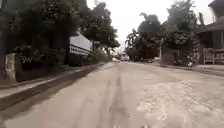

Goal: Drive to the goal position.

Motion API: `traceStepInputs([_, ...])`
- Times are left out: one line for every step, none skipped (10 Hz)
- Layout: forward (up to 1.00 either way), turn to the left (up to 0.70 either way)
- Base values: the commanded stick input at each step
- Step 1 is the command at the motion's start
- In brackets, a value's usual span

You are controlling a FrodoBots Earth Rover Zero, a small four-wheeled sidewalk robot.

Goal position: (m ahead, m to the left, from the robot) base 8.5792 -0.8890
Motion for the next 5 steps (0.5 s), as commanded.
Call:
traceStepInputs([0.85, 0.09])
traceStepInputs([0.85, 0.0])
traceStepInputs([0.85, 0.0])
traceStepInputs([0.85, 0.0])
traceStepInputs([0.85, 0.12])
